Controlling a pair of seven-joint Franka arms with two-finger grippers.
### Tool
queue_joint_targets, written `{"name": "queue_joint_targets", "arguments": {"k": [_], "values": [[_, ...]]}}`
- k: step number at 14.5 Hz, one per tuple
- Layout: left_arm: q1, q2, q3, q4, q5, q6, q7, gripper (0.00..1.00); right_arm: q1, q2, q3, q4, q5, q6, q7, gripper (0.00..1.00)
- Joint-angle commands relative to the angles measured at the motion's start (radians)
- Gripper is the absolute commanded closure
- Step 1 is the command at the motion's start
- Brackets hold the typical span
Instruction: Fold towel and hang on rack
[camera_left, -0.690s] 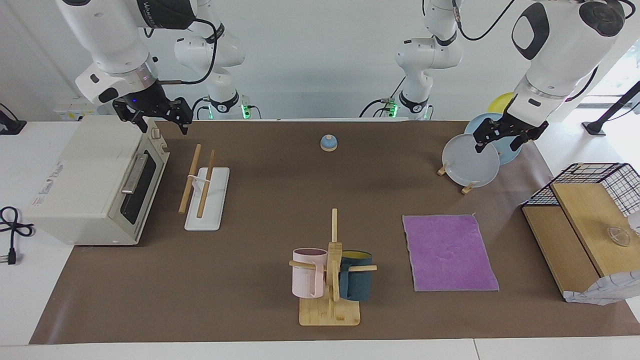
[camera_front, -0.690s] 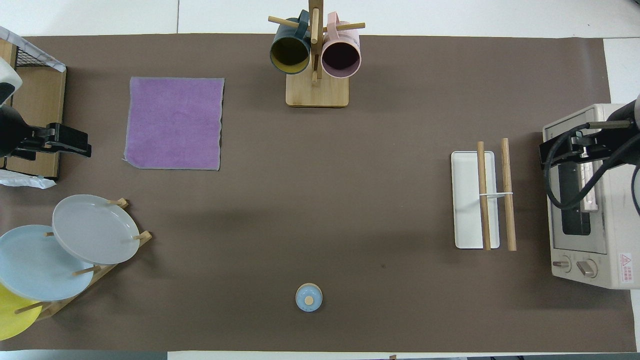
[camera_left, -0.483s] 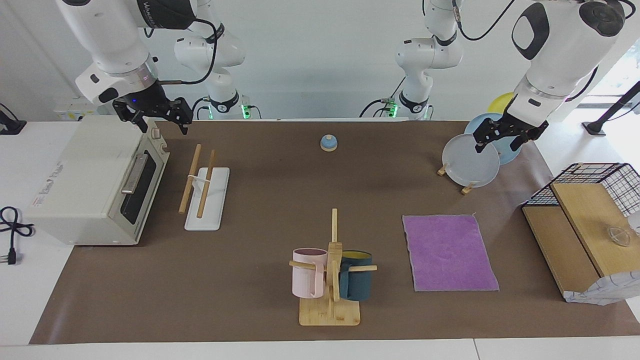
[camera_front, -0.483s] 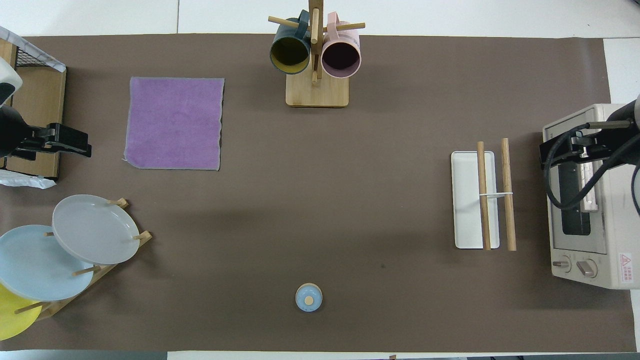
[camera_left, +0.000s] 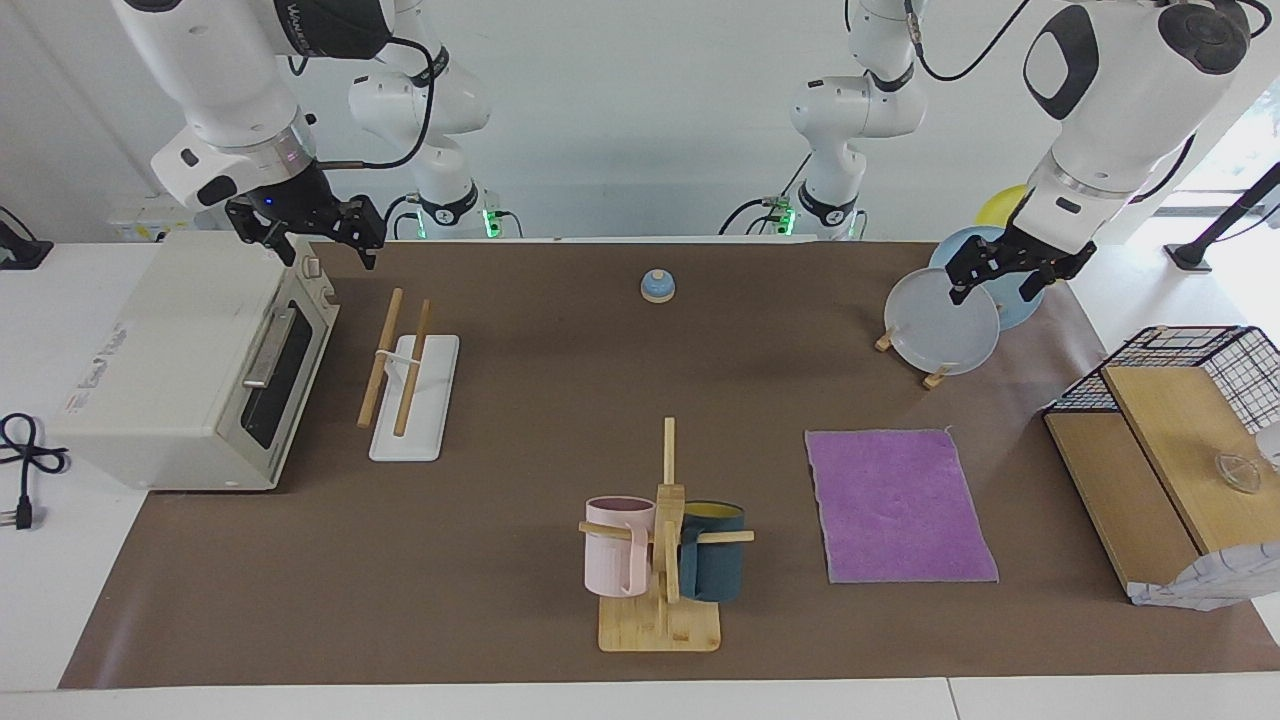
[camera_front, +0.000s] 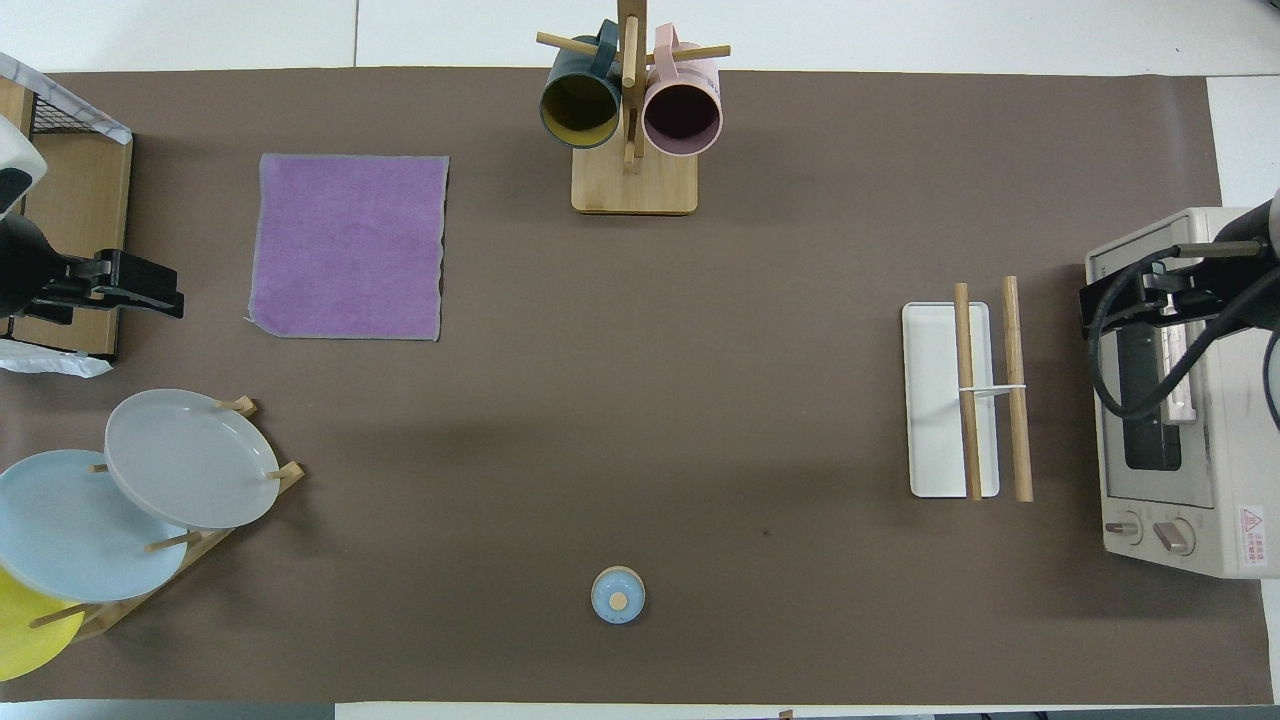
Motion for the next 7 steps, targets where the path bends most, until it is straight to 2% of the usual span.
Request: {"name": "queue_joint_targets", "arguments": {"k": [1,5,7], "values": [[0.004,-0.039,0.002,-0.058,0.01,0.007,0.001,0.0,-0.019,-0.022,0.009,-0.027,0.021,0.012,-0.019,0.0],[0.042,-0.079,0.013,-0.232,0.008,0.182,0.0,0.0,-0.019,-0.022,0.009,-0.027,0.021,0.012,-0.019,0.0],[0.062,-0.057,0.013,-0.308,0.008,0.28,0.005,0.0,-0.019,-0.022,0.01,-0.027,0.021,0.012,-0.019,0.0]]}}
